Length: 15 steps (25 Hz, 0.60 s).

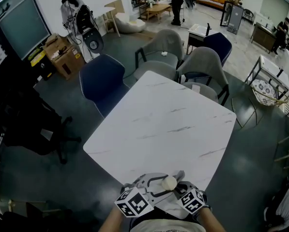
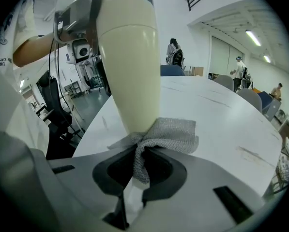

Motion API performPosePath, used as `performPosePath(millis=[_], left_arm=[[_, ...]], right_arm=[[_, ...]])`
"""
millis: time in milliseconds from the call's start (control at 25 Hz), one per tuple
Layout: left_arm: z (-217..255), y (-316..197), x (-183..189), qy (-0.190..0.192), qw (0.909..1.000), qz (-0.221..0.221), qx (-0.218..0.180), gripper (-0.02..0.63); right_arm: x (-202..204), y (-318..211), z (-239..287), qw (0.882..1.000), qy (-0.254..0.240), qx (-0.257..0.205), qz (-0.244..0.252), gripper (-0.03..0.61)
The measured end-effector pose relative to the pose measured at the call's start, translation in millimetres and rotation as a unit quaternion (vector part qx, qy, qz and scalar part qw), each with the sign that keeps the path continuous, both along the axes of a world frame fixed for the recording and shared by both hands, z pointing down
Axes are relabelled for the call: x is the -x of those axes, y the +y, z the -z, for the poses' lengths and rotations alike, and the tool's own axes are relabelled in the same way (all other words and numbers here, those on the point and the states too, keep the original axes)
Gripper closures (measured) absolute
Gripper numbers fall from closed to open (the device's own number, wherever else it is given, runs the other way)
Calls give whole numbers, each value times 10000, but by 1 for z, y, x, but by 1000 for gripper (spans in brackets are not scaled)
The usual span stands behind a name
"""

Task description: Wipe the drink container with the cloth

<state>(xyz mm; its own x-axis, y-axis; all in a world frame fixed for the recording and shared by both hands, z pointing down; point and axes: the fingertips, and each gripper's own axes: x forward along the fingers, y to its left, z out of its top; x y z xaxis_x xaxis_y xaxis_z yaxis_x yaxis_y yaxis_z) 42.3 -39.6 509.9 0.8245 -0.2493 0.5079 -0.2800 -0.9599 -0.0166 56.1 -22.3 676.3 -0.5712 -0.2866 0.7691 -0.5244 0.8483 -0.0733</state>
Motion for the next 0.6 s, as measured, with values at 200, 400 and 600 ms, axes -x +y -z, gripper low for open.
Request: performPosePath(millis=[200, 400, 600], left_arm=[[-6, 1, 5, -17, 9992, 369, -120, 356], [-13, 4, 5, -47, 9947, 993, -255, 354], [-20, 5, 9, -37, 9880, 1541, -118, 337]], right_arm=[[2, 2, 3, 10000, 56, -57, -10, 532], [2, 6, 10, 10000, -24, -60, -36, 532], [4, 8, 20, 9998, -169, -19, -91, 532]])
